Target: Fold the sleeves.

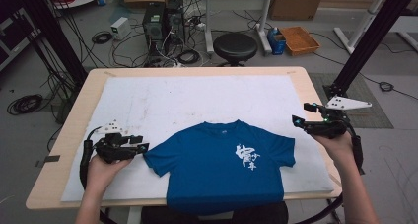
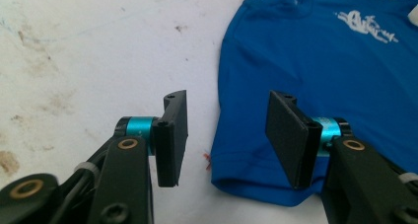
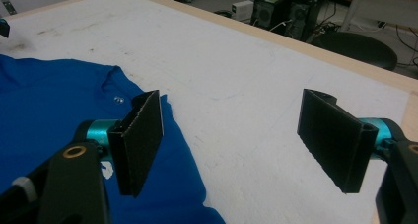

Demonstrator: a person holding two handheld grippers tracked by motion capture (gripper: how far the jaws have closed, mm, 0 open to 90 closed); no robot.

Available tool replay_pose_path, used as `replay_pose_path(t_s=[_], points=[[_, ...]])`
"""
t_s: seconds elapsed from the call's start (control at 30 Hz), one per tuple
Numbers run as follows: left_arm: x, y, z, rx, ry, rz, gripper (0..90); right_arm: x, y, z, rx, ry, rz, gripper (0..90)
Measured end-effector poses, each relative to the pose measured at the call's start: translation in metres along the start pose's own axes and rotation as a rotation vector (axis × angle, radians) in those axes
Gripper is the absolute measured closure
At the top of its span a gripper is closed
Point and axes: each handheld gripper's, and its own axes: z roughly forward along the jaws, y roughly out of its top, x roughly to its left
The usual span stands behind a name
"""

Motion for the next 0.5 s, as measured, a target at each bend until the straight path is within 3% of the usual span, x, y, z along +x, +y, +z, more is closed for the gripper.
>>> replay_pose_path(t_s=[0.2, 0.4, 0.5], points=[[0.0011, -0.0046, 0.0027, 0.047, -0.009, -0.008, 56.2, -0.0004, -0.0004, -0.0002, 0.0, -0.001, 0.006, 25.2], [0.0024, -0.0089, 0.0074, 0.095, -0.003, -0.051, 62.8, -0.0007, -0.0006, -0.0002, 0.001, -0.005, 0.006, 25.2], [0.0028, -0.0093, 0.0087, 0.112, -0.005, -0.047, 65.9, -0.0006, -0.0007, 0.0, 0.002, -0.005, 0.007, 25.2]])
